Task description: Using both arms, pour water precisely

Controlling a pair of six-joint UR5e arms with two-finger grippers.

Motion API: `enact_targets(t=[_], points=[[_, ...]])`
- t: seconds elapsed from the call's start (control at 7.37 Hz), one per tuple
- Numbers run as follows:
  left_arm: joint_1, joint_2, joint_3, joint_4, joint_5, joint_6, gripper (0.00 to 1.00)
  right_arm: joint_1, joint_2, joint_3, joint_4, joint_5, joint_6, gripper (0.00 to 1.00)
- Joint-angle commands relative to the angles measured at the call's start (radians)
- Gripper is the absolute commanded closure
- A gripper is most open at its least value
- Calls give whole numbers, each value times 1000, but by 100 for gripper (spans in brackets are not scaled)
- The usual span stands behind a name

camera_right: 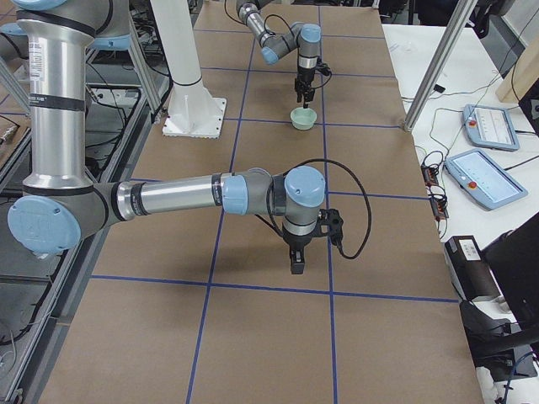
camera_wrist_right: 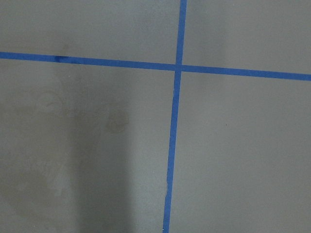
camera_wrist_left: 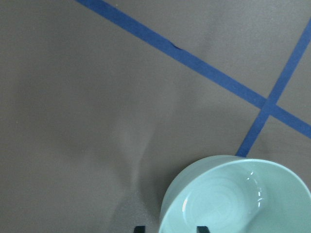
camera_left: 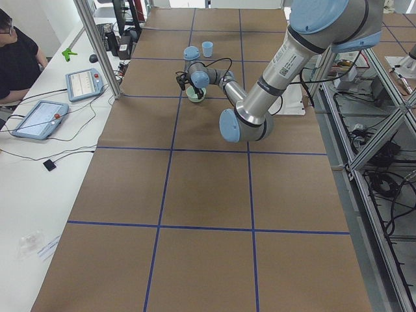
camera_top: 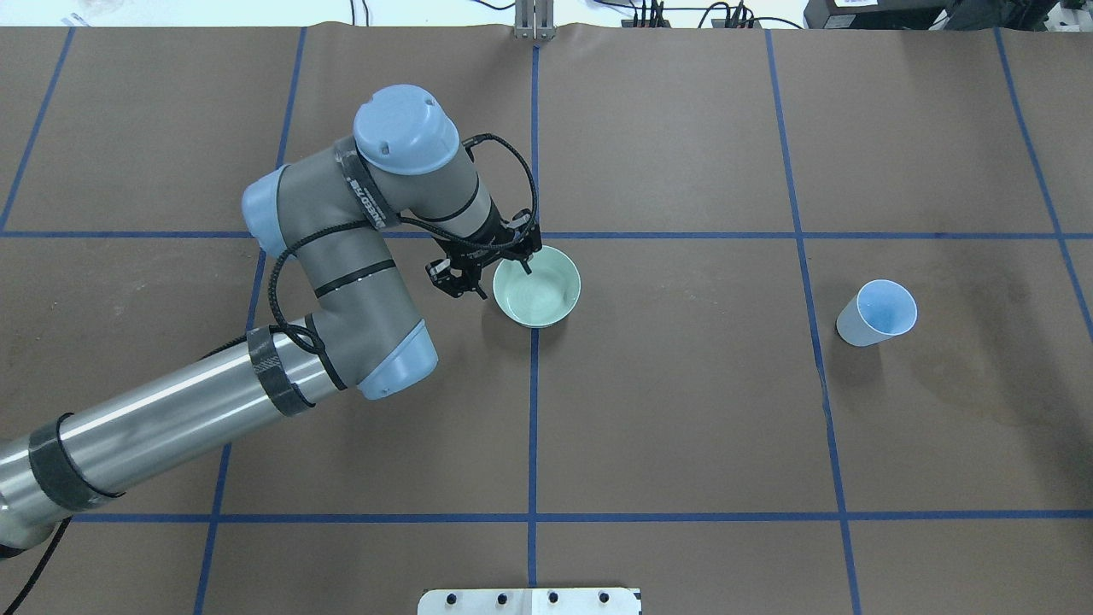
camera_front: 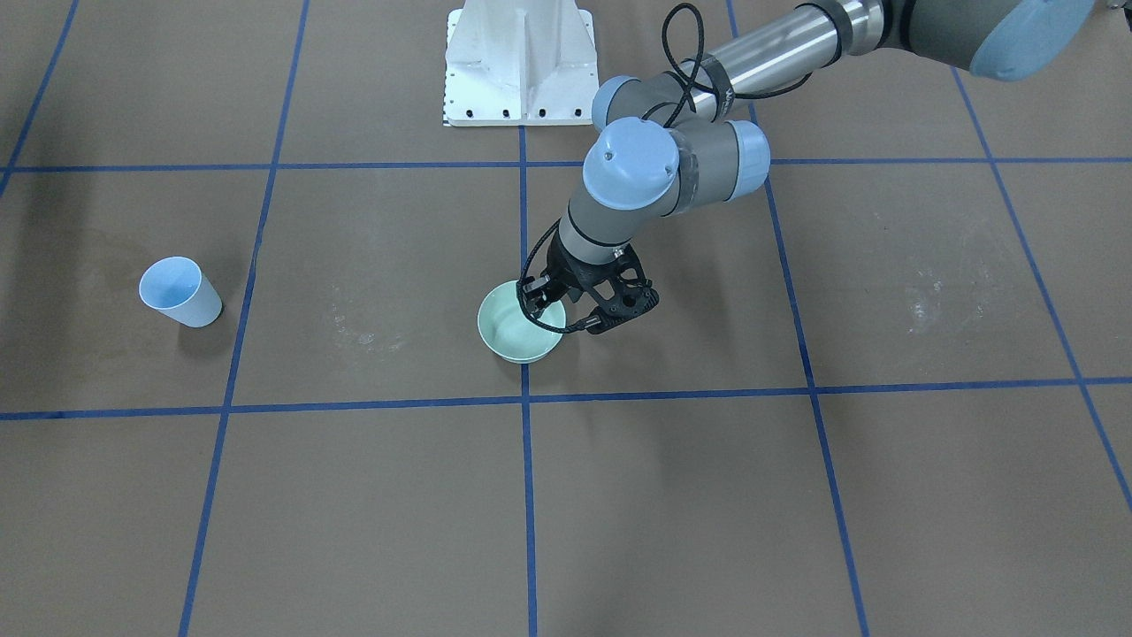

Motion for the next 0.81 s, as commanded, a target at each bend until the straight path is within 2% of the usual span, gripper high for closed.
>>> enact_targets(t=[0.0,0.14,0.27,0.41,0.54,0.68], points=[[-92,5,-162,168,-59,4,0,1,63,13,-5,1,2,0],[-123,35,-225,187,-60,10,0,0,19,53,0,29,31,0],[-140,93,-280,186,-58,22,0,-7,-4,124,56,15,211,0],[-152,145,-325,186,-58,45,0,-84,-131,239,200,-87,442,0],[-154,172,-342,186,-54,47,0,-193,-269,277,435,-214,579,1],[-152,181,-344,186,-51,45,0,-273,-319,295,551,-271,739,1]])
